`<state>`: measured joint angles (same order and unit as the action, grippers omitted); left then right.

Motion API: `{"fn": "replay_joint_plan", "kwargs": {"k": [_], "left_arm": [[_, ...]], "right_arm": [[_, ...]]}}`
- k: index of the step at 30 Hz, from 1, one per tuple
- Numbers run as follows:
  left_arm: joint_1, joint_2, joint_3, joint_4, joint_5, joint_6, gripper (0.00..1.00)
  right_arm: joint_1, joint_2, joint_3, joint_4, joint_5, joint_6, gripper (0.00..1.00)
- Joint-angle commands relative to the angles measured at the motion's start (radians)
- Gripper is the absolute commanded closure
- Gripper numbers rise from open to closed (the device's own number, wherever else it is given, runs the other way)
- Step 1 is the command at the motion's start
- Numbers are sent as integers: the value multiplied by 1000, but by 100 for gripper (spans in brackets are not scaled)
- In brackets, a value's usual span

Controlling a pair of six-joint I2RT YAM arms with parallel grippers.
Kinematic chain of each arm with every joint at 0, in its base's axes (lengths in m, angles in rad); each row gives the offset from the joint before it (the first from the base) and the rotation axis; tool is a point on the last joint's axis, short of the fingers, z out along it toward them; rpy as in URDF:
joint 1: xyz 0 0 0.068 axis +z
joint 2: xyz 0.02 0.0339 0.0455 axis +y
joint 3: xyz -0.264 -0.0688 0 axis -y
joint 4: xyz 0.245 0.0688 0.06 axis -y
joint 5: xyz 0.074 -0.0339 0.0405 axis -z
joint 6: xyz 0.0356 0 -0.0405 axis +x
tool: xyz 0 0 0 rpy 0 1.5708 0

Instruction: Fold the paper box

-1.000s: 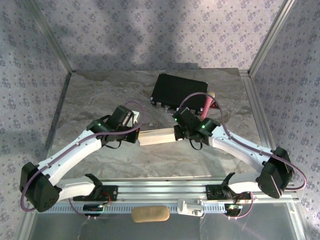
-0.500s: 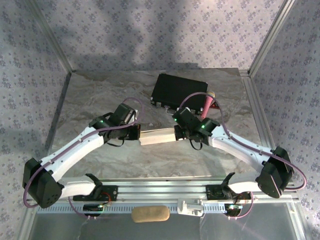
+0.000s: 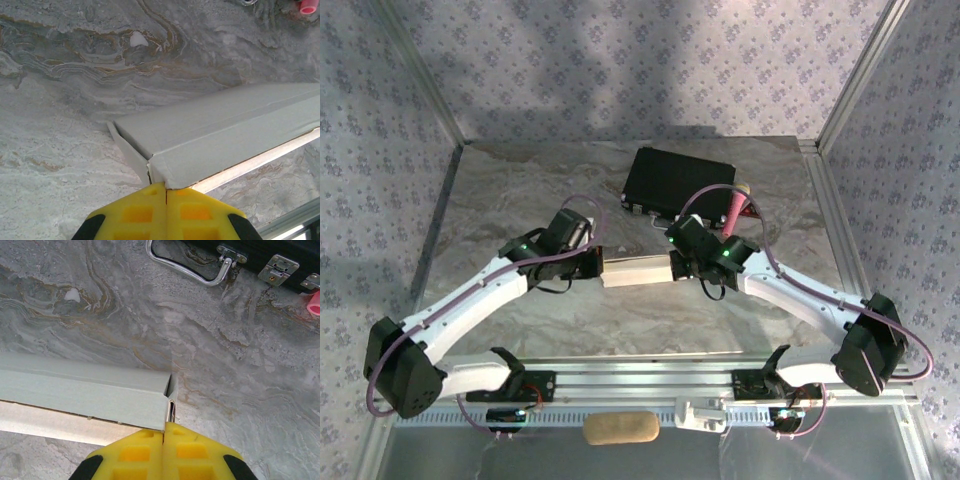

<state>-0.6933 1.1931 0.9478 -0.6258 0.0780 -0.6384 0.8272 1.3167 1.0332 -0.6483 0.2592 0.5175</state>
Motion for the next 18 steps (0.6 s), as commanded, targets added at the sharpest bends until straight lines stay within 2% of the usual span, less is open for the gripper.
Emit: {"fn": "replay_joint_plan", "kwargs": {"k": [1,11,18], "left_arm": [[-6,-5,-47,54,39,-9,100],[-7,-14,-109,101,3,24,100],[2,5,-116,82,-64,60,100]], "right_arm": [[17,13,10,-11,-37,19,100],[12,25,1,1,-17,-1,100],[3,47,2,15,-7,-35,100]]}}
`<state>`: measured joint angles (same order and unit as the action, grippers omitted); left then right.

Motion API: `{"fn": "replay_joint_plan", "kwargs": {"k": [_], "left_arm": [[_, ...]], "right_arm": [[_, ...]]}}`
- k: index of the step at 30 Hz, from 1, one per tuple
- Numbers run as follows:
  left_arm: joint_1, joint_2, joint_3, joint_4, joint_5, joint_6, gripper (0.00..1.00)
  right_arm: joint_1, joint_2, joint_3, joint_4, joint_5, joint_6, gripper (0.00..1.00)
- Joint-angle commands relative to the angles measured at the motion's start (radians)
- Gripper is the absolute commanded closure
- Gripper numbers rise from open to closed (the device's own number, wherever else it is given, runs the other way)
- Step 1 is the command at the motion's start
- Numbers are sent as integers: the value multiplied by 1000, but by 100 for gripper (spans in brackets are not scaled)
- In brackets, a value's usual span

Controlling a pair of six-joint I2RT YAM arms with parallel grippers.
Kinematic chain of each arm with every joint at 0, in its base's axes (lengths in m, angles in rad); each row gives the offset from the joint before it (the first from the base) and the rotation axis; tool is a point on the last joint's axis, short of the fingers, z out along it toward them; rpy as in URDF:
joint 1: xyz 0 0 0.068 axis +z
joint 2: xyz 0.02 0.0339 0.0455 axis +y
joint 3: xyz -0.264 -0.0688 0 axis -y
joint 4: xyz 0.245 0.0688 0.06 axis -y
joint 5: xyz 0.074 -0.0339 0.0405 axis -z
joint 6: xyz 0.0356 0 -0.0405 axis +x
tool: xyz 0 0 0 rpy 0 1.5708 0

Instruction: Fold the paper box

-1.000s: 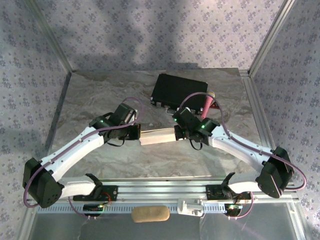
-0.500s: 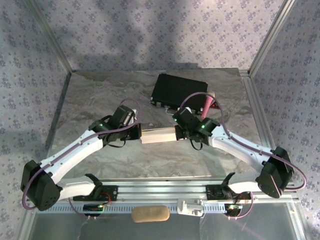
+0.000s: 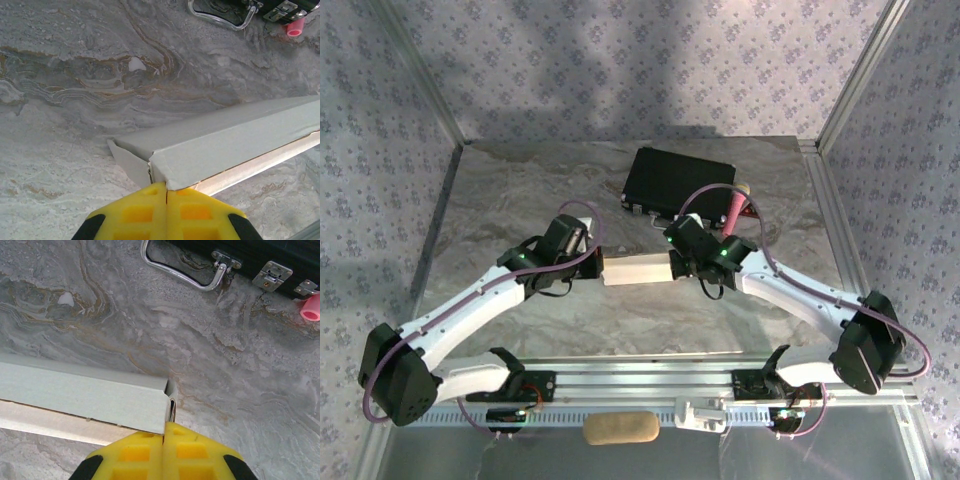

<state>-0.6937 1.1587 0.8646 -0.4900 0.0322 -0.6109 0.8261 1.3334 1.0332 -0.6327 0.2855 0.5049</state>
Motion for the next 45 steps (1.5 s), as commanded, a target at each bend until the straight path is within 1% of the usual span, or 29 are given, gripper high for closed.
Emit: {"fn": "replay_joint_plan", "kwargs": {"k": [1,4,14,15,18,22,25,28,31,34,36,39,42,45], "left_arm": [[2,44,-34,-59,-24,38,100],[4,60,-40,-65,-52,52,100],[6,103,-76,-28,-68,49,100],[5,104,-75,-27,-69,49,100],[6,103,-73,-31,-73,51,100],[5,101,-65,-36,-71,53,100],[3,101,-60,-37,-68,53,100],[-3,104,-57,-37,-66,53,100],[-7,104,-56,-41,-70,51,100],[-9,105,-56,-39,-74,50,100],[-11,107,-57,-39,-75,48,100],[-15,107,-56,-39,-77,48,100],[-16,106,-56,-39,-79,47,100],[-18,106,-53,-39,-78,48,100]], "right_arm": [[0,32,1,0,-31,-27,100],[-8,41,0,5,-26,-40,100],[-15,33,-8,-3,-14,-22,100],[-16,20,-4,-8,-19,-15,98],[-11,-42,-4,-2,-50,12,85],[-4,-115,-7,-3,-89,66,71],[-4,-164,-14,-12,-84,128,67],[-10,-227,-46,18,-77,250,58],[-28,-288,-84,27,-54,477,47],[-60,-323,-154,166,-97,684,36],[-74,-332,-187,217,-117,851,33],[-93,-333,-235,295,-164,1052,30],[-99,-330,-288,378,-190,1192,29],[-119,-315,-323,434,-220,1236,27]]}}
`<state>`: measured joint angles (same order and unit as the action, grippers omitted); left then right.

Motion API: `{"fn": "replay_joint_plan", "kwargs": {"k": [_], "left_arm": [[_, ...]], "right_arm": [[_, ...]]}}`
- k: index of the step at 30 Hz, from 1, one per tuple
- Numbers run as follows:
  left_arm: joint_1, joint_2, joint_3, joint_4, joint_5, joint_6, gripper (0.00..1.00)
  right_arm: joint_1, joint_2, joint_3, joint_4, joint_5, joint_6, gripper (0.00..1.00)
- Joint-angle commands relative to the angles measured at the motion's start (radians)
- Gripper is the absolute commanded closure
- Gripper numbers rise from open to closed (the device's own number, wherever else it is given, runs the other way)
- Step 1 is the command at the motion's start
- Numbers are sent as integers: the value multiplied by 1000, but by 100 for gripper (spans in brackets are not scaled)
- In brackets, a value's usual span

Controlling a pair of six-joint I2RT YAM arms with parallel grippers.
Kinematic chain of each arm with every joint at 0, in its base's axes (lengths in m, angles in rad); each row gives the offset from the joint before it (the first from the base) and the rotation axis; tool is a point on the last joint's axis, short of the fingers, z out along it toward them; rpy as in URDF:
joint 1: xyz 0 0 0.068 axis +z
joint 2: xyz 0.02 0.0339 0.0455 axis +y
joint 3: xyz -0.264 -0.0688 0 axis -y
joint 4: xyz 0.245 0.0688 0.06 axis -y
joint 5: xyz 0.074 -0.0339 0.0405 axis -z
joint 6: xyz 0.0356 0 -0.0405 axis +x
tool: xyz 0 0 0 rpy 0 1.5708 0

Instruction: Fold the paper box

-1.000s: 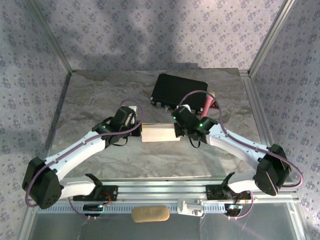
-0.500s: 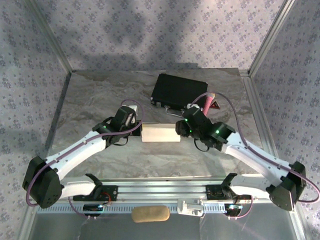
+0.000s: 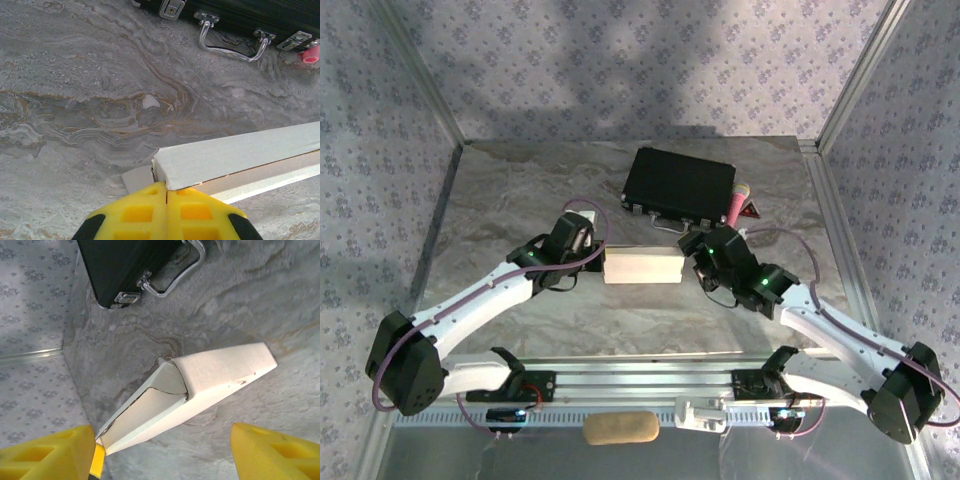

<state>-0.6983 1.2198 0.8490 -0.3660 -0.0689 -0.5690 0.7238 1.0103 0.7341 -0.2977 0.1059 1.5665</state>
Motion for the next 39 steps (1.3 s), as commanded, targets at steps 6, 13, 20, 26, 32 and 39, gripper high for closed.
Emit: {"fn": "replay_joint_plan", "kwargs": {"k": [6,13,20,26,32,39], "left_arm": [[-15,44,-34,-163,24,8,100],[-16,46,-27,-164,24,9,100],[-18,30,-24,-162,37,4,98],[-17,-117,-24,-154,69,-78,65],[12,-249,-31,-109,107,-221,38],[74,-199,-97,22,174,-343,39]], "right_arm": [[-73,60,-66,187,-117,219,30],[-103,121,-92,271,-190,230,50],[-110,126,-110,253,-170,225,66],[-115,141,-117,243,-166,219,72],[-115,154,-117,241,-166,213,75],[-115,159,-105,229,-158,210,76]]}}
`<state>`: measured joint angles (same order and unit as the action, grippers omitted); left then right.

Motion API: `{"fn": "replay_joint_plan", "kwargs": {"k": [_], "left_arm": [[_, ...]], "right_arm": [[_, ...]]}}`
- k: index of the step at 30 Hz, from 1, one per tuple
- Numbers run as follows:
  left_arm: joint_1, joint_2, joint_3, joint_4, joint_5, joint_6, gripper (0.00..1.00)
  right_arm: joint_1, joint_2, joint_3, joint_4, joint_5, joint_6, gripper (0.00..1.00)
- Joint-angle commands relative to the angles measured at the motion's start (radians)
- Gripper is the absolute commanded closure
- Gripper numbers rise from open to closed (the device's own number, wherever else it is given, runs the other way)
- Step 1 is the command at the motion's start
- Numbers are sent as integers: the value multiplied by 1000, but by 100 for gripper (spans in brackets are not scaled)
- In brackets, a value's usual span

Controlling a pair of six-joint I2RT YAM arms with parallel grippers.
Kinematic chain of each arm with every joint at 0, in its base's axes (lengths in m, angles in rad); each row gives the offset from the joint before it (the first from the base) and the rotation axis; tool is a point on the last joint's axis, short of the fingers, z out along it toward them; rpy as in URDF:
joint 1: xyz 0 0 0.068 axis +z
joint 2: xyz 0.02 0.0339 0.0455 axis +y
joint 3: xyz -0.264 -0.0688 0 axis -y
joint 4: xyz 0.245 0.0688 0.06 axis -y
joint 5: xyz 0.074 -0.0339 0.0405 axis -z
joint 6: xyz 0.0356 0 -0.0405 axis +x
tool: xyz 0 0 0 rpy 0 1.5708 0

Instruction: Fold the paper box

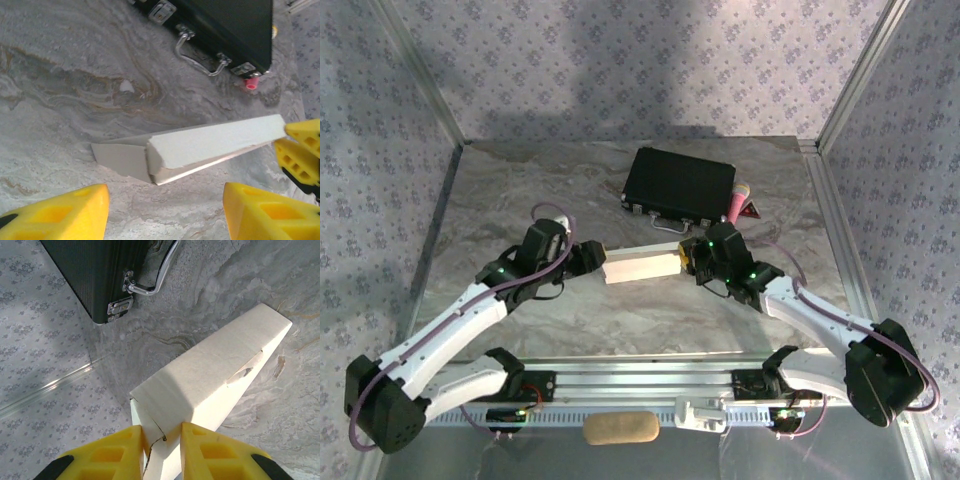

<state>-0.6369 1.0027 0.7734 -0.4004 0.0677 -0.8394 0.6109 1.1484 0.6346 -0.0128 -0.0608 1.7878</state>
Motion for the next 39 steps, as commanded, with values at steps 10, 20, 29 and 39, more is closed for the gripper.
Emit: {"fn": "replay_joint_plan", "kwargs": {"k": [10,20,29,39], "left_arm": [[56,73,-112,278,121,-137,44],[76,-27,-146,286,117,-199,44],[83,94,-201,432,189,-242,73],[82,103,-266,441,177,-229,93]], "right_arm": [[-3,24,-12,-61,1,-23,79],[-6,23,-14,-64,4,-25,80],[-6,22,-9,-72,3,-27,83],[-13,32,-20,-86,2,-33,89]]}}
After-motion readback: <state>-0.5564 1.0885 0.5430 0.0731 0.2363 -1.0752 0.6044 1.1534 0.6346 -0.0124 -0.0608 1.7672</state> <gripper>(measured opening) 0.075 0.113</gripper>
